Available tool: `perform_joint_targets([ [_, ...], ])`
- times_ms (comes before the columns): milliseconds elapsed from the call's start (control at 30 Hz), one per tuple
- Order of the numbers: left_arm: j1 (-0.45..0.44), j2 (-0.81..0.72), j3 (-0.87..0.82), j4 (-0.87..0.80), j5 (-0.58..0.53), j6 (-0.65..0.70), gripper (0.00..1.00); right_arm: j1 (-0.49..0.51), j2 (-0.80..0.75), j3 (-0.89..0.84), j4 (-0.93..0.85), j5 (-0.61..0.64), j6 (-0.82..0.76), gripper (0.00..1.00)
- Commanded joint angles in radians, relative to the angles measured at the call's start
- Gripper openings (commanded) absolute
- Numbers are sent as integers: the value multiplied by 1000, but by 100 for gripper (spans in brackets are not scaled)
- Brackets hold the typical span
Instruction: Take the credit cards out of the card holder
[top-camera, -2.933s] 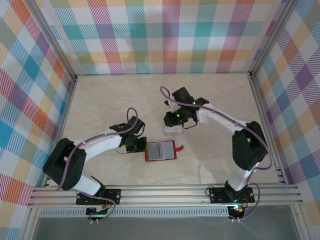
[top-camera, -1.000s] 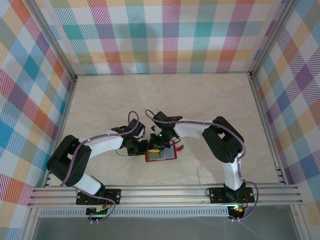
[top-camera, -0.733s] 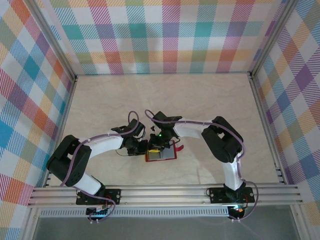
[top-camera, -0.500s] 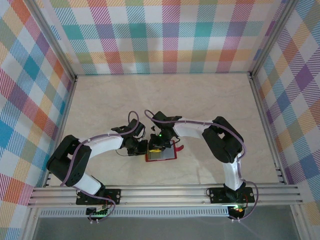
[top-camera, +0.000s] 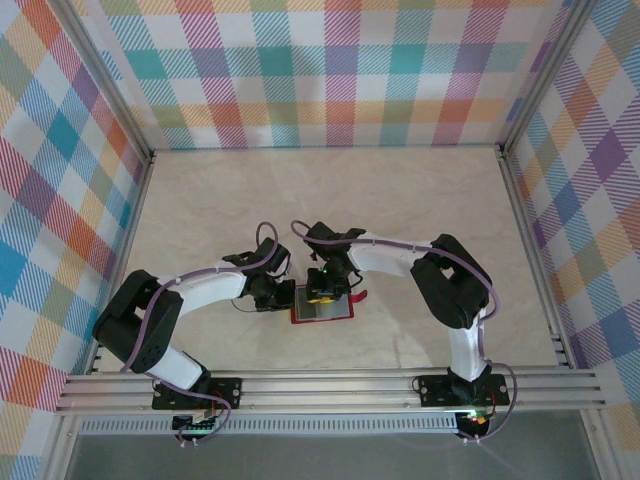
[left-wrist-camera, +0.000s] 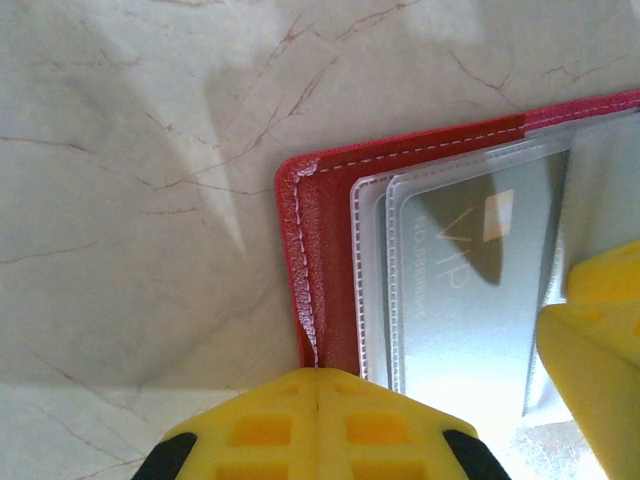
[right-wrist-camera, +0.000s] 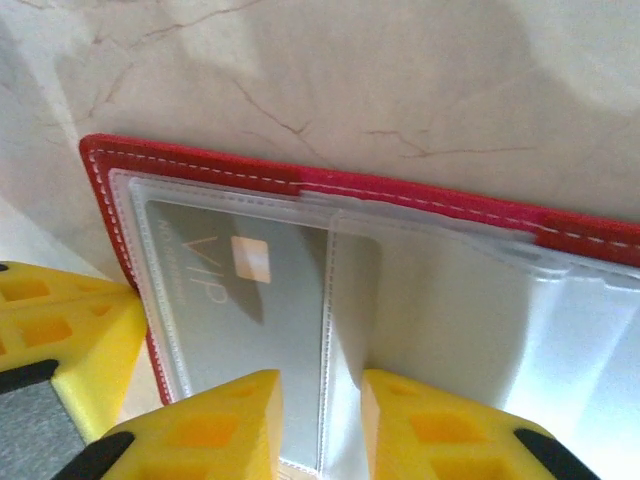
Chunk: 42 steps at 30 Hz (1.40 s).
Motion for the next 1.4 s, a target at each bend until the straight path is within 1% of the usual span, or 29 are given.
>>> perform_joint_targets([
  [0,7,-5,-2,-47,-8,-5,6,8,-39,24,-72,59,-21,31],
  [133,7,-5,1,-46,-9,-5,6,8,-46,26,-93,89,-34,35],
  [300,7,-6,8,-48,-8,-5,6,9,-58,33,-121,118,-43,37],
  [400,7,-2,8,-47,-7,-4,6,8,-65,32,-133,134,-46,41],
  [667,7,-2,9,-49,-5,-3,6,8,-68,30,-139,133,-48,45],
  [800,7,1,10,-49,-3,-2,6,8,-75,30,-132,119,-48,39],
  [900,7,6,14,-48,-2,-1,6,8,-85,20,-94,65,-42,30],
  [967,7,9,13,-48,-2,-1,6,8,-95,8,-64,33,-31,23],
  [1067,6,8,13,-48,-3,0,6,8,-104,-1,-42,16,-19,17],
  [1233,7,8,11,-50,-4,0,6,8,-103,-3,-56,39,-17,16],
  [1300,6,7,12,-51,-4,0,6,7,-105,-1,-86,77,-23,18],
  [1367,7,6,11,-51,-4,0,6,8,-105,4,-118,123,-30,23],
])
